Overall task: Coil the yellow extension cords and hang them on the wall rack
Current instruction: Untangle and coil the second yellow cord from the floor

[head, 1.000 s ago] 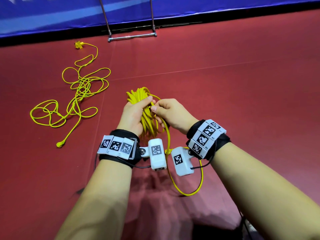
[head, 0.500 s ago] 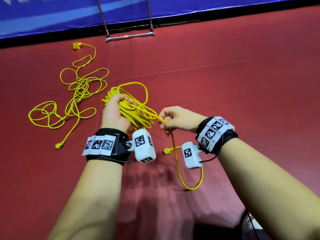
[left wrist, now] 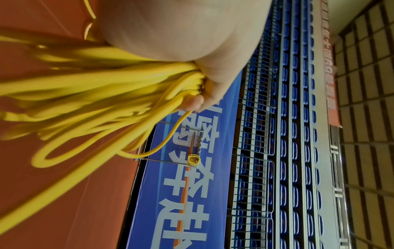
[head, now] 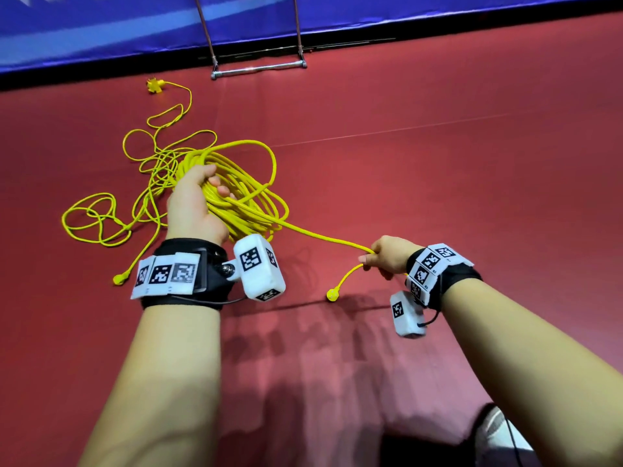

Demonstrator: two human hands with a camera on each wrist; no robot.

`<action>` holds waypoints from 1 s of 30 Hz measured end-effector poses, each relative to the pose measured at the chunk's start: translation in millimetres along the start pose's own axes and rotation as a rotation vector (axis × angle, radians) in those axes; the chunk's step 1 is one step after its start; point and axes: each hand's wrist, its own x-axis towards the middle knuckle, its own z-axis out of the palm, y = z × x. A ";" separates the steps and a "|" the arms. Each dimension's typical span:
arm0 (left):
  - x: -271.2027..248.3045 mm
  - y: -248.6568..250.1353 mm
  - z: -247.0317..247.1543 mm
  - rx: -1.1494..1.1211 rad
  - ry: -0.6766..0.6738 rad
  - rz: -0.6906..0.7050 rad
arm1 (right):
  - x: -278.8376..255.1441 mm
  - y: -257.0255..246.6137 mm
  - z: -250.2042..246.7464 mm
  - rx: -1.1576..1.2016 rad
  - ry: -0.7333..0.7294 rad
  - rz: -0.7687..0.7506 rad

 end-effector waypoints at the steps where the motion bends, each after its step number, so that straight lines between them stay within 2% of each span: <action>1: 1.1 -1.2 -0.3 0.045 0.005 0.016 | -1.3 -1.4 -1.9 -0.043 0.032 0.020; 5: -1.0 -10.6 3.4 0.195 0.018 0.054 | -0.6 -11.0 -12.9 -0.150 0.180 0.064; 8: -8.2 -22.2 10.4 0.344 0.003 0.071 | -0.3 -23.2 -21.5 -0.090 0.300 0.082; 12: -19.0 -40.6 19.8 0.512 -0.088 0.080 | 0.7 -38.8 -33.2 0.269 0.461 0.068; 16: -29.2 -56.3 27.3 0.597 -0.195 0.026 | 2.9 -49.8 -29.5 0.848 0.497 0.055; 18: -32.9 -62.1 29.8 0.615 -0.229 0.008 | -0.9 -53.2 -27.6 1.125 0.475 0.057; 21: -34.4 -67.4 31.4 0.637 -0.240 0.002 | -8.4 -59.7 -28.8 1.404 0.393 0.065; 23: -33.7 -69.5 30.9 0.651 -0.240 0.005 | -10.9 -64.5 -32.4 1.581 0.274 0.067; 26: -31.9 -73.3 28.8 0.661 -0.233 0.007 | -14.4 -69.5 -38.4 1.841 0.005 0.044; 28: -32.3 -75.3 27.7 0.668 -0.230 -0.007 | -16.9 -73.1 -40.2 1.867 -0.112 0.011; 30: -33.5 -75.6 27.5 0.651 -0.234 -0.048 | -20.6 -79.0 -38.6 1.788 -0.150 -0.026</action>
